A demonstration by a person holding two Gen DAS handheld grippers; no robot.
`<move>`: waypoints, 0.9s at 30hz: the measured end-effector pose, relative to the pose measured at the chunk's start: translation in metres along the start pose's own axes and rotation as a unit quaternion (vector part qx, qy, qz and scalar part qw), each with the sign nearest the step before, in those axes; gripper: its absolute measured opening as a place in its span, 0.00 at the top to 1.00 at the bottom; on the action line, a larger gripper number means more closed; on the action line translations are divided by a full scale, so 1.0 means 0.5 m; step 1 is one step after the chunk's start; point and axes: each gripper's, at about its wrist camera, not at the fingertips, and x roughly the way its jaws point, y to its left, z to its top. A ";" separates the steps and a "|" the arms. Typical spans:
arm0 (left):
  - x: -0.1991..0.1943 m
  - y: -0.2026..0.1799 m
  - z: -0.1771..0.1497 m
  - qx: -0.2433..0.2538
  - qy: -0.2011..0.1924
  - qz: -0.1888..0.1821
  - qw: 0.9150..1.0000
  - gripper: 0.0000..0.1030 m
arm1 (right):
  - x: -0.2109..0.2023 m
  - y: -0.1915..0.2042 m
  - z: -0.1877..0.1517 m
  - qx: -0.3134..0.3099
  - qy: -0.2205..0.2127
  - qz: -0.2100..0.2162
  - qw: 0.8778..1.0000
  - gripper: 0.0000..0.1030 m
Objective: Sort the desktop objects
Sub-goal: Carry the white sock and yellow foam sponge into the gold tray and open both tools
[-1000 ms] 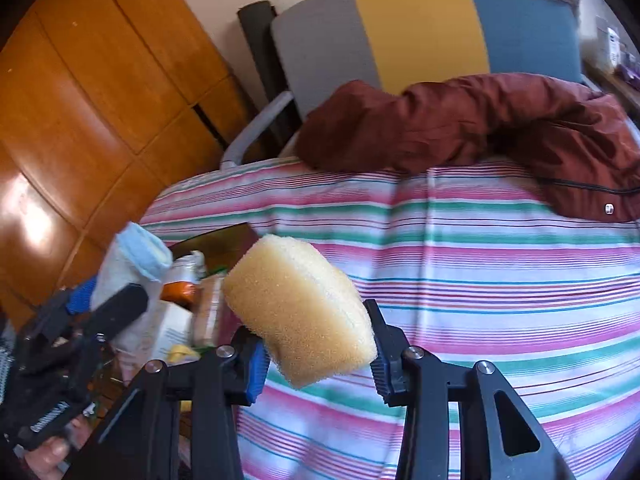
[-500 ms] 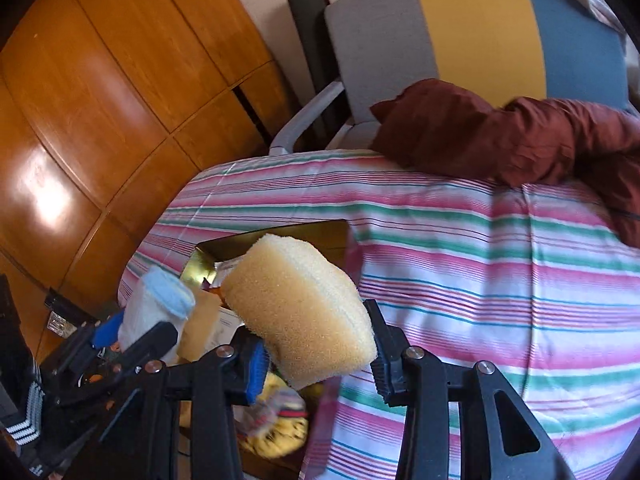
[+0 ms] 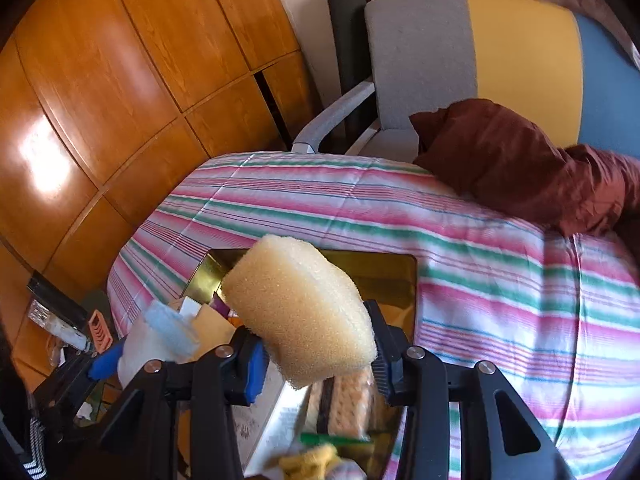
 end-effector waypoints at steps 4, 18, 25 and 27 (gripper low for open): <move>0.022 0.008 -0.002 -0.004 0.006 0.008 1.000 0.45 | 0.040 0.015 0.016 -0.012 0.010 -0.013 1.000 0.58; 0.117 0.002 -0.029 0.004 0.045 0.010 0.999 0.47 | 0.122 0.006 0.001 -0.015 0.061 0.004 0.998 0.41; 0.096 0.008 -0.026 -0.008 0.043 0.013 0.999 0.47 | 0.095 0.010 -0.014 -0.020 0.051 0.016 0.998 0.40; 0.086 0.006 -0.027 -0.007 0.040 0.015 0.999 0.47 | 0.089 0.009 -0.018 -0.018 0.050 0.017 0.998 0.40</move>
